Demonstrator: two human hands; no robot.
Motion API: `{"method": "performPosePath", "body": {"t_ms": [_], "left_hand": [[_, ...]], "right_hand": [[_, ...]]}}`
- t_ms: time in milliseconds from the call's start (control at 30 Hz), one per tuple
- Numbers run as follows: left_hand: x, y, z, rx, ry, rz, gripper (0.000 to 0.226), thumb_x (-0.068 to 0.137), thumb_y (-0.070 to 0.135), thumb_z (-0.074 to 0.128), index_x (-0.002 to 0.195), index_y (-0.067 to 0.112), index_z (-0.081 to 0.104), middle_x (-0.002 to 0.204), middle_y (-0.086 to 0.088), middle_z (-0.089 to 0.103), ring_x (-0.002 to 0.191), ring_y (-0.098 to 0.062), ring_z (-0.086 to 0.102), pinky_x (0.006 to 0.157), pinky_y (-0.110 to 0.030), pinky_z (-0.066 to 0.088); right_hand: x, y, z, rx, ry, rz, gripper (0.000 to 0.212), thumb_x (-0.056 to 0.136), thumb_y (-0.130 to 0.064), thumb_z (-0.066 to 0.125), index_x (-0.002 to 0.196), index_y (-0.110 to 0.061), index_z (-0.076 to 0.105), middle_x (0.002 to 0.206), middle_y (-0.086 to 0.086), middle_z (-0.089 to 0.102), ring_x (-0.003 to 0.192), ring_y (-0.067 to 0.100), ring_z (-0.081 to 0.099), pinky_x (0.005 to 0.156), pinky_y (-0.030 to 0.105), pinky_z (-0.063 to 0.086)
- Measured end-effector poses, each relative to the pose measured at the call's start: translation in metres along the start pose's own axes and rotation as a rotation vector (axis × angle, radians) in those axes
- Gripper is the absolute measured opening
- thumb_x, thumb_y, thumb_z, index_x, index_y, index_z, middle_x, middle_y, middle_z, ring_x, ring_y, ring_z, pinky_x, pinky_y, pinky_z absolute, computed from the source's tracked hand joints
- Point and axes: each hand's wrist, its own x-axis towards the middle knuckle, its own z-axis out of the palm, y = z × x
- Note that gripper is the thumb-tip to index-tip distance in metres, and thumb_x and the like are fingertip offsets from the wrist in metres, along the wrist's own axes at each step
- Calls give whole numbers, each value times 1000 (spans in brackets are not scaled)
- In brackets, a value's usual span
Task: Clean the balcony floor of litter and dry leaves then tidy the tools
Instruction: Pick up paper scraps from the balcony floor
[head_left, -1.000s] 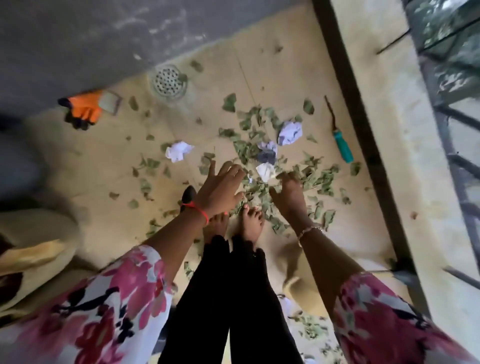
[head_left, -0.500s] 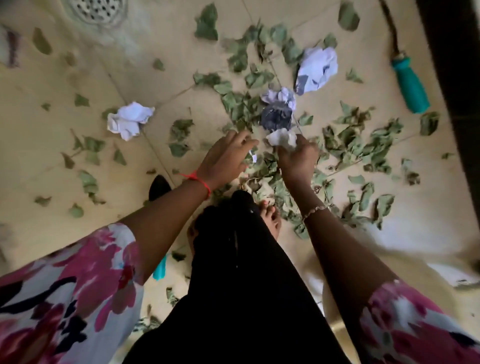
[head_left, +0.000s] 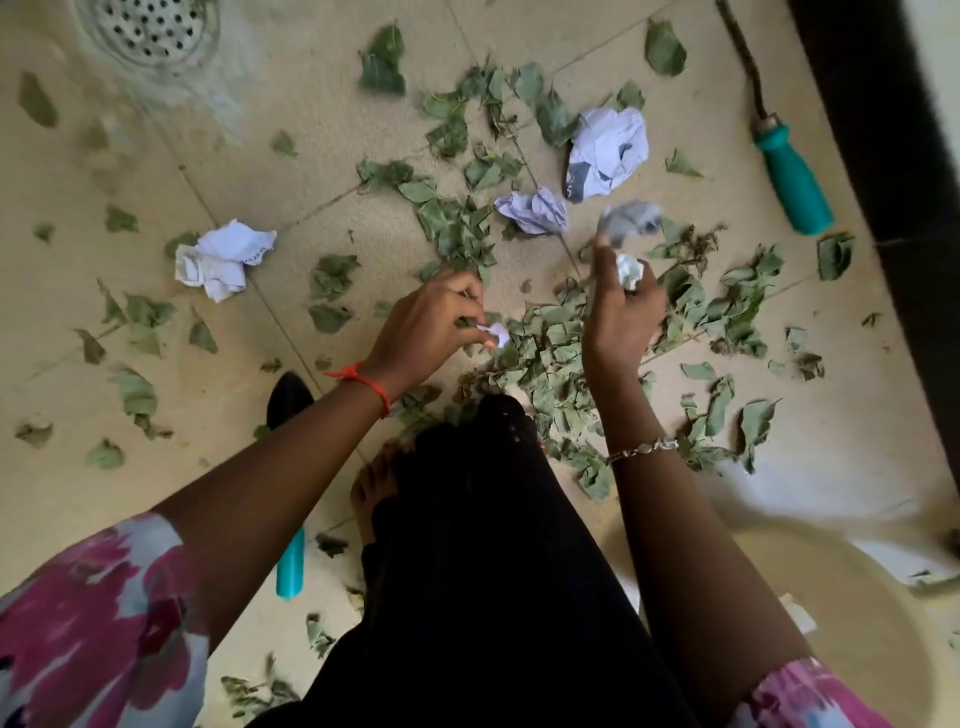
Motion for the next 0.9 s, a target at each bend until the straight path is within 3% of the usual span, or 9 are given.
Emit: {"method": "performPosePath", "body": {"t_ms": [100,200,267,333,400,533,633,767,900], "left_hand": [[3,5,-4,-139,58,-17,23,80,20,67,80,-2,73,81,-3,64,81,-25,56,73,-38,46],[12,15,-6,-194,168,-20,16,89,2,57,89,-7,70,86,-15,69,81,-24,63,71,-10,43],[24,21,-7,-181,197,-7,23,90,-8,49,103,-6,67,92,-15,68,78,-10,60,70,-1,39],[38,26,-8,-123,191,-18,41,88,-16,42,123,-1,58,91,-9,63,67,4,50,69,-9,40],[54,28,-9,-40,191,-3,49,87,-18,40,130,3,53,93,-9,56,75,-7,52,76,-16,44],[85,37,-8,73,118,-30,43,92,-1,42,135,-3,44,119,-13,43,113,-22,44,96,-32,44],[99,39,-1,218,15,-27,58,87,26,60,135,2,38,134,-14,33,124,-26,33,97,-32,37],[105,32,8,379,43,54,51,83,22,68,125,2,48,127,-13,43,119,-28,39,95,-35,36],[107,30,8,336,148,116,28,88,12,61,110,-5,58,112,-17,53,108,-31,47,90,-37,40]], "right_hand": [[4,-4,-1,25,35,-101,16,87,-13,53,88,-2,65,80,5,65,71,8,58,63,18,45],[15,-2,-4,31,31,-114,19,81,-3,45,86,-14,59,83,11,66,74,24,61,61,25,47],[21,-3,-3,-17,53,-131,23,83,4,48,94,-13,59,81,4,64,65,19,56,56,28,45],[27,-3,0,-96,126,-170,17,84,0,59,99,-7,63,80,-2,62,62,2,54,60,19,45],[38,-3,3,-178,199,-225,23,81,-5,67,103,0,63,87,2,64,69,-7,55,65,4,40],[74,-6,10,-486,71,-239,64,74,-35,76,129,-14,50,122,11,56,110,23,50,89,30,43],[95,-9,23,-790,-22,-260,81,71,-53,72,138,-21,38,130,14,39,116,29,37,91,37,36],[104,-15,38,-858,17,-272,65,71,-45,72,124,-12,50,127,14,36,115,32,35,89,40,38],[105,-10,36,-576,25,-284,35,73,-19,72,96,4,60,122,17,37,100,28,42,86,41,47]]}}
